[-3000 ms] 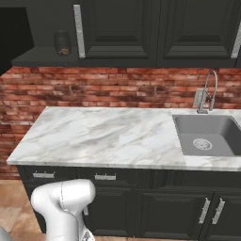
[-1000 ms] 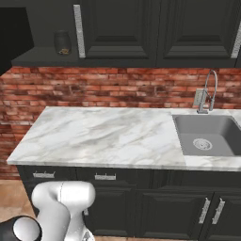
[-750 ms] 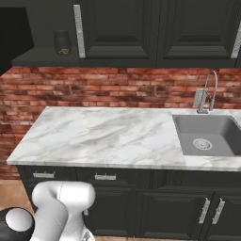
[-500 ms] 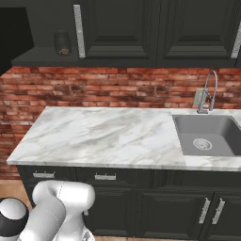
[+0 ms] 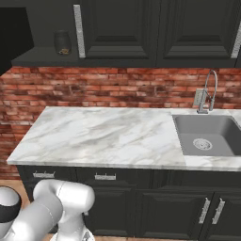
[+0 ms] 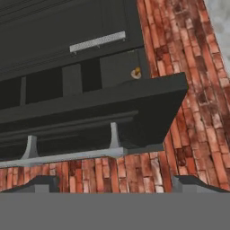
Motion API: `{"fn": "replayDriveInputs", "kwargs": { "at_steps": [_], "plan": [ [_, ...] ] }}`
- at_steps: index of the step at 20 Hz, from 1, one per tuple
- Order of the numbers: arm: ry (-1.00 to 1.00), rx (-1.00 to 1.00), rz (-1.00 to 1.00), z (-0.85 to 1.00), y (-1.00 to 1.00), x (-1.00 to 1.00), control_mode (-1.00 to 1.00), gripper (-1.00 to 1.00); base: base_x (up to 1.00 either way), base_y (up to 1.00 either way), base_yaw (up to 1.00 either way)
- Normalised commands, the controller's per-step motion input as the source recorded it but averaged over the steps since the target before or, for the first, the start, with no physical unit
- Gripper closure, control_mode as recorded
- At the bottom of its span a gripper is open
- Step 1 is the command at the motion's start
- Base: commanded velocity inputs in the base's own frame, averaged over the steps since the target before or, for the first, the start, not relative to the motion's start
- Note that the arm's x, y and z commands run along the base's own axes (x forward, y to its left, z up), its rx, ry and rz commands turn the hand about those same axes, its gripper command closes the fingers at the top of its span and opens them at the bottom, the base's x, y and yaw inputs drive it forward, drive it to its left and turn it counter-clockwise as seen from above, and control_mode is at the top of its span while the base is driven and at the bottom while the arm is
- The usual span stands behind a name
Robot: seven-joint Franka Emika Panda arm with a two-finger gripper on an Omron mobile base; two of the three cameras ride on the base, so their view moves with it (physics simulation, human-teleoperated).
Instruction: Pick the candle and jar from the dining table and place them in the open cabinet. Close the cabinet after placing the objects.
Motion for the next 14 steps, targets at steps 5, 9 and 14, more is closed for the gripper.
{"fn": "replayDriveInputs", "kwargs": {
  "at_steps": [5, 9, 14],
  "plan": [
    [0.0, 0.0, 0.0, 0.0, 0.0, 0.56, -1.0, -1.0, 0.0, 0.0, 0.0],
    [0.0, 0.0, 0.0, 0.0, 0.0, 0.52, -1.0, -1.0, 0.0, 0.0, 0.0],
    [0.0, 0.0, 0.0, 0.0, 0.0, 0.53, -1.0, -1.0, 0.0, 0.0, 0.0]
  ]
}}
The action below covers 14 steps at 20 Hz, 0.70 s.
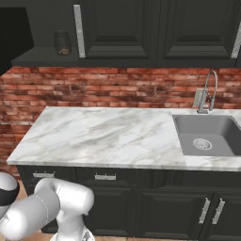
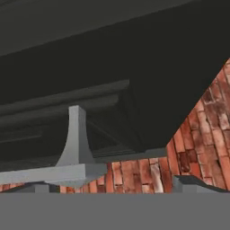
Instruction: Pick the candle and jar from the dining table and place them in the open cabinet. Close the cabinet after placing the objects.
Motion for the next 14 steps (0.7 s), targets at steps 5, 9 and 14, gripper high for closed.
{"fn": "replayDriveInputs", "kwargs": {
  "at_steps": [5, 9, 14],
  "plan": [
    [0.0, 0.0, 0.0, 0.0, 0.0, 0.49, -1.0, -1.0, 0.0, 0.0, 0.0],
    [0.0, 0.0, 0.0, 0.0, -0.03, 0.31, -1.0, -1.0, 0.0, 0.0, 0.0],
    [-0.02, 0.0, 0.0, 0.07, -0.23, 0.14, -1.0, -1.0, 0.0, 0.0, 0.0]
  ]
}}
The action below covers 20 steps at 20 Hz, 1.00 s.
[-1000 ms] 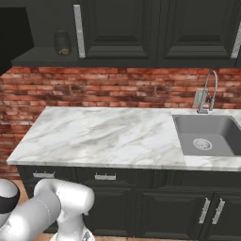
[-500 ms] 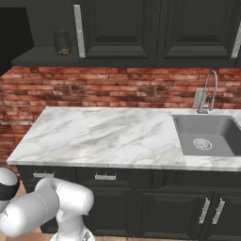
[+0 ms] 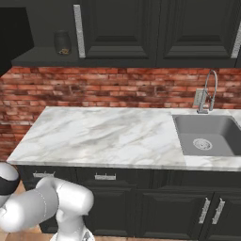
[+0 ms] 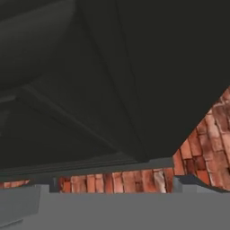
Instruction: Pick the candle and jar from the dining table and place them in the open cabinet. Close the cabinet after placing the objects.
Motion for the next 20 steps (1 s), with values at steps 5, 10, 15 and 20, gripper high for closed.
{"fn": "replayDriveInputs", "kwargs": {
  "at_steps": [5, 10, 15, 20],
  "plan": [
    [-0.07, 0.0, 0.0, 0.18, -0.4, 0.01, -1.0, -1.0, 0.0, 0.0, 0.0],
    [-0.07, 0.01, -0.01, 0.15, -0.46, 0.0, -1.0, -1.0, 0.0, 0.0, 0.0],
    [-0.05, 0.03, 0.0, 0.0, -0.47, 0.06, -1.0, -1.0, 0.0, 0.0, 0.0],
    [-0.04, 0.05, 0.0, 0.0, -0.53, 0.14, -1.0, -1.0, 0.0, 0.0, 0.0]
  ]
}}
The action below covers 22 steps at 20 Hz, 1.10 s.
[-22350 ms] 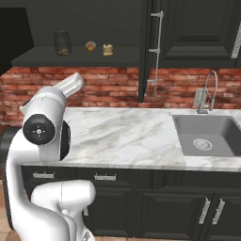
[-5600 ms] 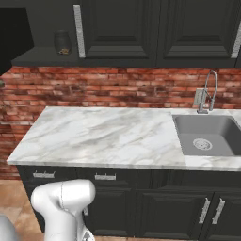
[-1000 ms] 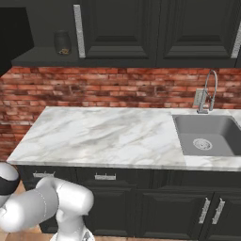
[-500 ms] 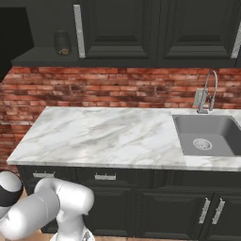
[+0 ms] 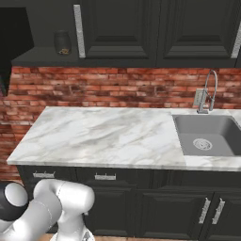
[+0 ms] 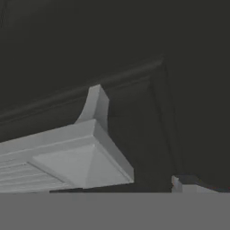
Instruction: Pick the candle and jar from the dining table and place them in the open cabinet. Close the cabinet after placing the objects.
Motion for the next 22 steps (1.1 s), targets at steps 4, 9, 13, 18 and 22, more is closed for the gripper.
{"fn": "replayDriveInputs", "kwargs": {
  "at_steps": [4, 9, 13, 18, 22],
  "plan": [
    [-0.04, 0.07, 0.0, 0.0, -0.51, 0.17, -1.0, -1.0, 0.0, 0.0, 0.0],
    [-0.04, 0.09, 0.0, 0.07, -0.46, 0.23, -1.0, -1.0, 0.0, 0.0, 0.0],
    [-0.03, 0.11, 0.0, 0.07, -0.29, 0.2, -1.0, -1.0, 0.0, 0.0, 0.0],
    [-0.01, 0.13, 0.0, 0.0, -0.3, 0.37, -1.0, -1.0, 0.0, 0.0, 0.0],
    [0.0, 0.13, 0.0, 0.0, -0.31, 0.46, -1.0, -1.0, 0.0, 0.0, 0.0]
  ]
}}
